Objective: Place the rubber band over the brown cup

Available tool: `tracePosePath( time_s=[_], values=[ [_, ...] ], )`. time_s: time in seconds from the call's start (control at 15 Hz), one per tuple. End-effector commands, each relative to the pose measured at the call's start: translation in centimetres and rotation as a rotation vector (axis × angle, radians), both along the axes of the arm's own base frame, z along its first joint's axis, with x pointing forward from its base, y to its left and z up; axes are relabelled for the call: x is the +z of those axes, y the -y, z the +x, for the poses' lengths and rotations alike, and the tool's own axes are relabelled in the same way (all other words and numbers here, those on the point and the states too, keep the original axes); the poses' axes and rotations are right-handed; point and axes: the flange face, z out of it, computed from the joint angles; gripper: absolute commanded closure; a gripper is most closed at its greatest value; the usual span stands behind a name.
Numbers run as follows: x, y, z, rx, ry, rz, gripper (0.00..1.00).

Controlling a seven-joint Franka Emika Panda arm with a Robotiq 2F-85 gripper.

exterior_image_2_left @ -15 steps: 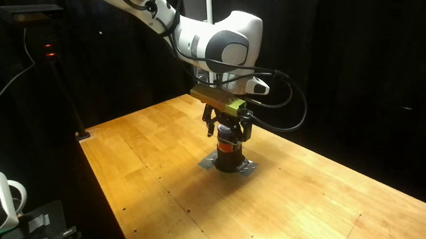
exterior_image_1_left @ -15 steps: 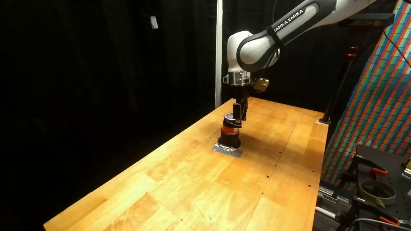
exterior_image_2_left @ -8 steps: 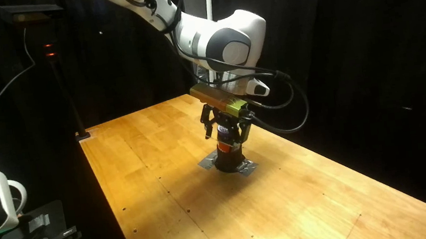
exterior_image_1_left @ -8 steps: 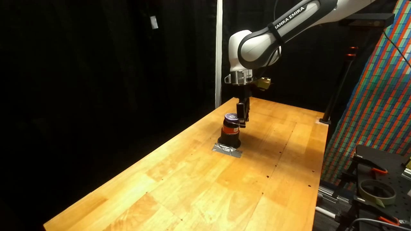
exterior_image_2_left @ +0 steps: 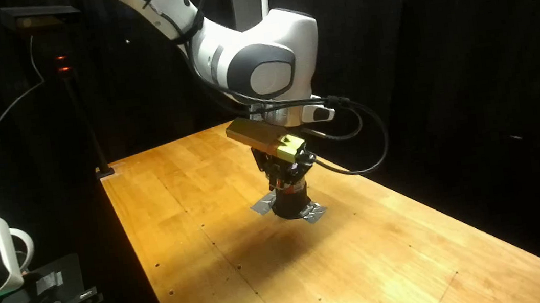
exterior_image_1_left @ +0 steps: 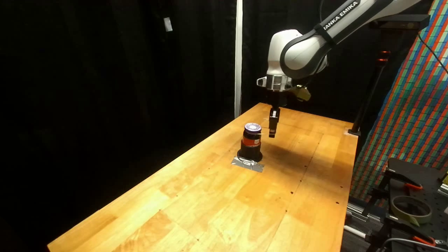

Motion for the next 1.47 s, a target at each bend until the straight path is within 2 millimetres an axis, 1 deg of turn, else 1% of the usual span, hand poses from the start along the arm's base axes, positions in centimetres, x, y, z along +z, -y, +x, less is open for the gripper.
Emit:
tracePosePath(
  time_s=[0.0,0.13,0.2,0.33,0.47,0.67,0.8,1.0,1.13,1.2,1.27,1.33,1.4],
  values=[
    [1.2,1.3,-4.2,-0.036,0.161,0.052,0.93],
    [0.9,1.6,-5.4,-0.079,0.263,0.095,0.95],
    [0.8,1.7,-6.0,-0.101,0.305,0.119,0.91],
    [0.3,1.6,-6.7,-0.144,0.384,0.167,0.89],
    [0.2,1.2,-7.1,-0.164,0.443,0.207,0.90],
    [1.0,0.8,-7.0,-0.196,0.533,0.261,0.92],
    [1.9,0.8,-6.9,-0.200,0.587,0.277,0.91],
    [2.9,1.5,-7.2,-0.184,0.646,0.274,0.90],
    [3.4,2.5,-7.3,-0.171,0.676,0.275,0.91],
    [3.4,2.8,-7.8,-0.169,0.674,0.275,0.91],
    [3.1,3.3,-8.2,-0.195,0.664,0.285,0.68],
    [1.8,3.5,-9.4,-0.215,0.623,0.288,0.65],
    [2.6,3.2,-8.5,-0.199,0.643,0.285,0.84]
  ],
)
